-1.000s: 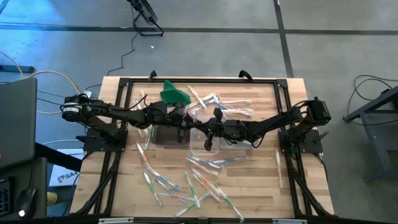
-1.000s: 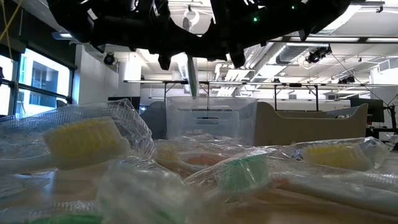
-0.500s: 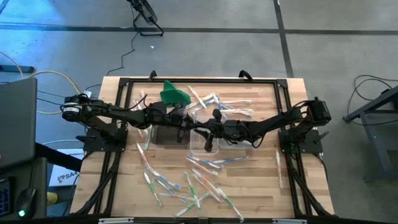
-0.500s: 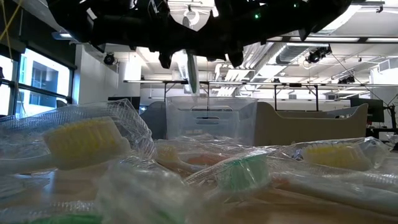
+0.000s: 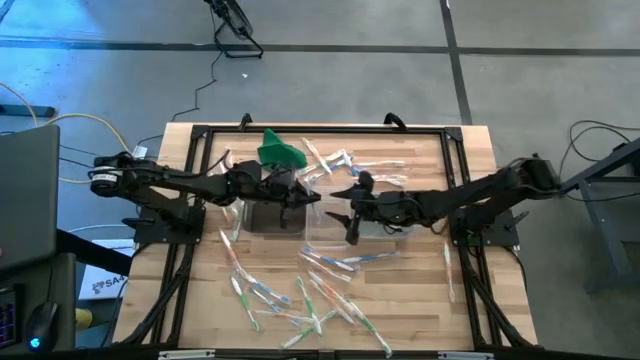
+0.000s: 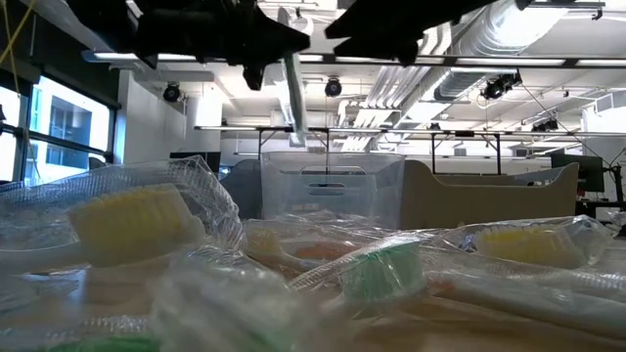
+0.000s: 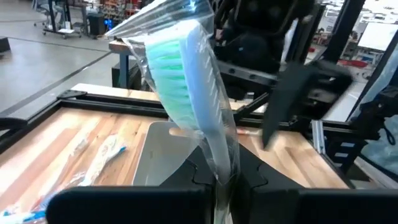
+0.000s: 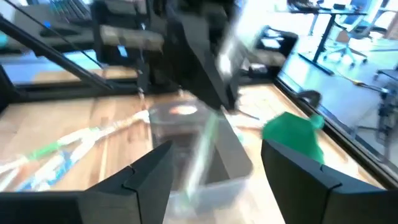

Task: Pick & Place Toothbrushes
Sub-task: Put the green toothbrush into the black bin

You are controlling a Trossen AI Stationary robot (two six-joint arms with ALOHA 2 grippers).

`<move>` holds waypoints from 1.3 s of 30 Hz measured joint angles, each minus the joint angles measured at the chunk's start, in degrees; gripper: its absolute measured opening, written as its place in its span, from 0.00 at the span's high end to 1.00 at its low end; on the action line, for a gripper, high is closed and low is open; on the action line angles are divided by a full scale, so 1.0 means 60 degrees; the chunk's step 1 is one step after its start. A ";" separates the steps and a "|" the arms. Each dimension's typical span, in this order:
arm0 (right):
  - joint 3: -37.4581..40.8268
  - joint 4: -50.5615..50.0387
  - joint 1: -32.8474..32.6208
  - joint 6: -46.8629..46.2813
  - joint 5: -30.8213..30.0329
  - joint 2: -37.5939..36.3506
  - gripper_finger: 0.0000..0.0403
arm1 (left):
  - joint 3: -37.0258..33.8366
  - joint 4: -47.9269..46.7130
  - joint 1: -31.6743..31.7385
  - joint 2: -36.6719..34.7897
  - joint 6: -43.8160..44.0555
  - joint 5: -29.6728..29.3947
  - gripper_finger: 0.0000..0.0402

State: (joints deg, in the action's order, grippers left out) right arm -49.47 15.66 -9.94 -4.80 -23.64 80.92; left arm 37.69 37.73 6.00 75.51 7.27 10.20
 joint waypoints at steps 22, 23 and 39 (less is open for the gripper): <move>0.0004 -0.1465 -0.0068 -0.1201 -0.0310 -0.0596 0.53 | 0.0000 -0.8047 0.0000 -0.3331 0.0770 -0.3016 0.98; 0.0004 -0.1496 -0.0034 -0.1202 -0.0301 -0.0596 0.54 | 0.0000 -0.8238 0.0000 -0.3331 0.0860 -0.3060 0.98; 0.0018 -0.1733 0.0385 -0.1278 -0.0320 -0.0596 0.55 | 0.1056 -1.0173 0.0000 -0.2510 0.1050 -0.2796 0.97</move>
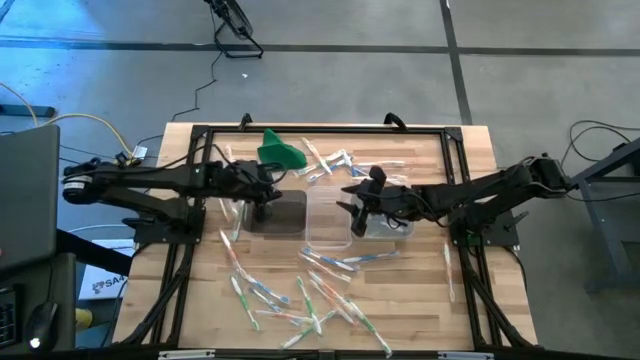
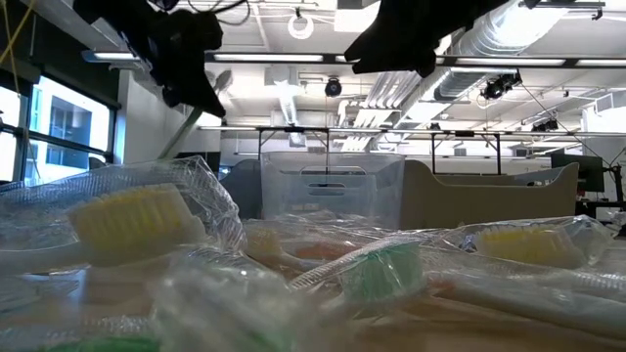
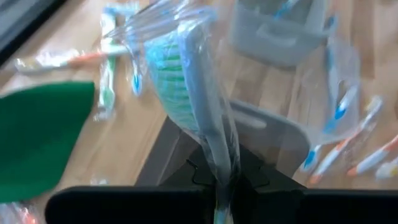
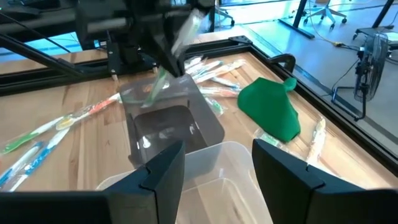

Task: Pick & Place Toothbrushes
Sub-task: Put the green toothbrush into the black bin

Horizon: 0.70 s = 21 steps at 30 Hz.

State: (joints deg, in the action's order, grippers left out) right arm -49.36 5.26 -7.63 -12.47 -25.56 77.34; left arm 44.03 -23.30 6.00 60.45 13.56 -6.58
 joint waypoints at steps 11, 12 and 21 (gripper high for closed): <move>0.0168 -0.0336 0.0046 -0.0496 -0.0001 0.0001 0.55 | -0.0004 -0.0138 -0.0003 0.1465 0.0076 0.0025 0.97; 0.0213 -0.0333 0.0046 -0.0522 0.0000 0.0004 0.55 | -0.0007 -0.0164 -0.0002 0.1551 0.0080 0.0036 0.97; 0.0415 -0.0347 0.0180 -0.1206 -0.0001 0.0007 0.55 | -0.0007 -0.0120 -0.0003 0.1919 0.0302 0.0290 0.93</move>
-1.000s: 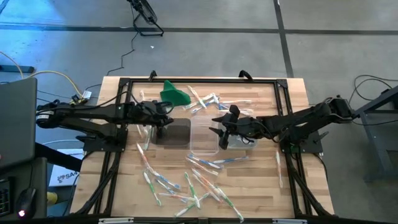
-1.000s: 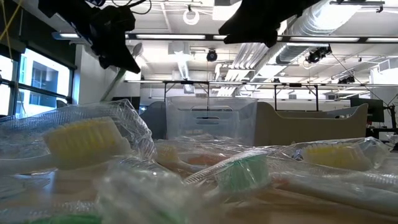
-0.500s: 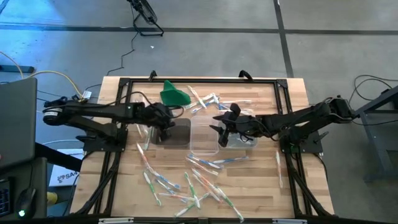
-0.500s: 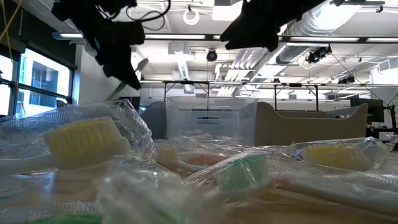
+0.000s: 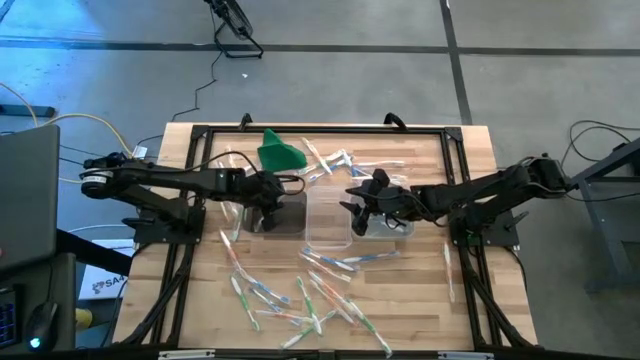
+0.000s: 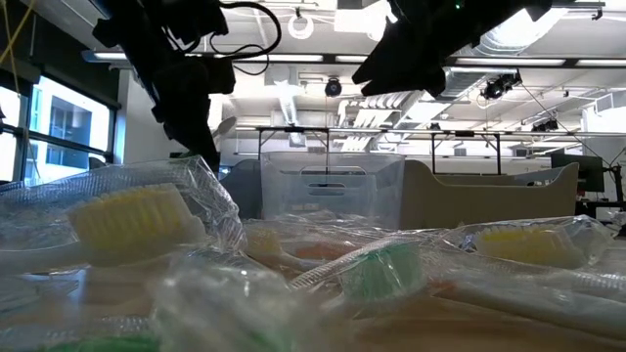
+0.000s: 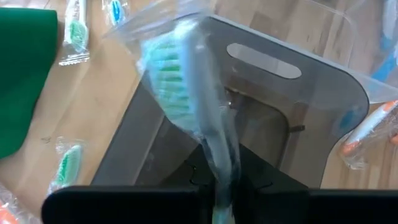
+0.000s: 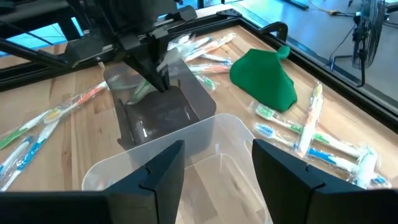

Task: Pick & Place Toothbrushes
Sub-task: Put the green toothbrush into the black bin, then put the orange toothbrush into the transparent bin

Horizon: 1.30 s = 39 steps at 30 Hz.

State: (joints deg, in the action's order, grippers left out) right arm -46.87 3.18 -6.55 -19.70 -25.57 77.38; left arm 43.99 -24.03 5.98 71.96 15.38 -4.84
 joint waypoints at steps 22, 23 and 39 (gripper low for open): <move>0.0000 0.0007 -0.0004 0.0035 0.0008 0.0000 0.55 | 0.0000 0.1646 0.0003 -0.0647 -0.0426 -0.0065 0.74; -0.0004 0.0007 -0.0007 0.0036 0.0015 0.0000 0.55 | 0.0000 0.1836 0.0003 -0.0745 -0.0537 -0.0065 0.74; -0.0007 0.0007 -0.0004 0.0024 0.0030 0.0000 0.55 | 0.0000 0.2875 -0.0001 -0.1340 -0.1810 -0.0058 0.99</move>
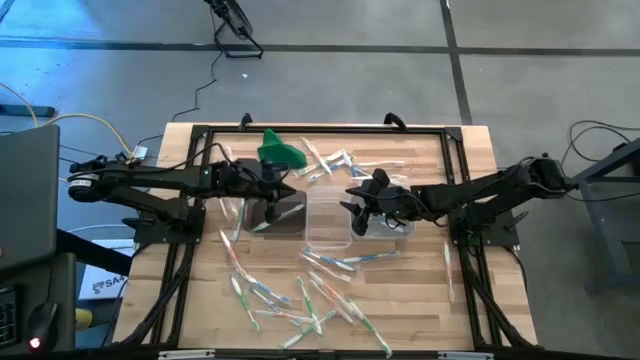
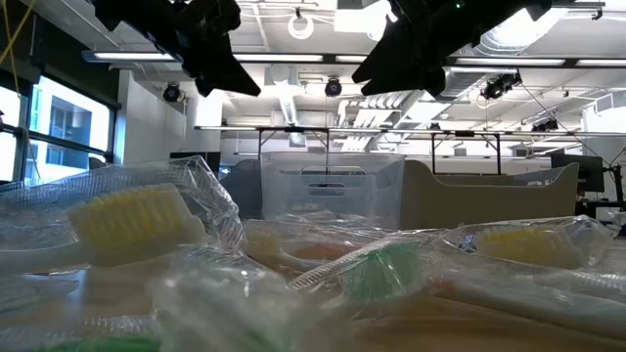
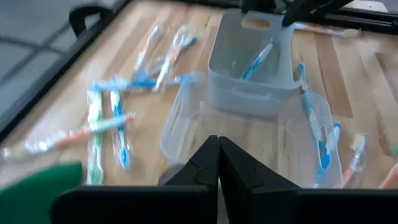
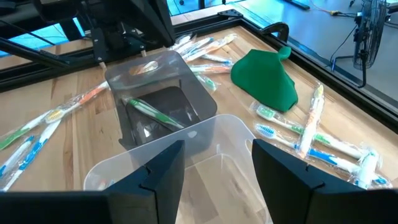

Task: Pick & Place Toothbrushes
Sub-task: Put the orange toothbrush into the transparent bin

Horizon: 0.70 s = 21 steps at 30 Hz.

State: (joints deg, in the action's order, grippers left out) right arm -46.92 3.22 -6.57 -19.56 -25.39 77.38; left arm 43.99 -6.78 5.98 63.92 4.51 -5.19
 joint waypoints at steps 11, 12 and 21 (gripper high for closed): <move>0.0000 0.0004 0.0000 0.0250 0.0000 0.0000 0.55 | -0.0299 0.1722 -0.0175 0.0003 -0.0794 0.0364 1.00; 0.0000 0.0004 0.0000 0.0218 0.0000 0.0000 0.55 | -0.0299 0.1682 -0.0206 0.0003 -0.0929 0.0530 1.00; 0.0000 0.0007 -0.0029 0.0195 0.0001 0.0000 0.55 | -0.0299 0.0690 -0.0186 0.0007 0.0520 0.1047 1.00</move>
State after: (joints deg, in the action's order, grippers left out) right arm -46.92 3.27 -6.74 -18.39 -25.38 77.38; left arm 42.19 -2.64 4.86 63.96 7.63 1.09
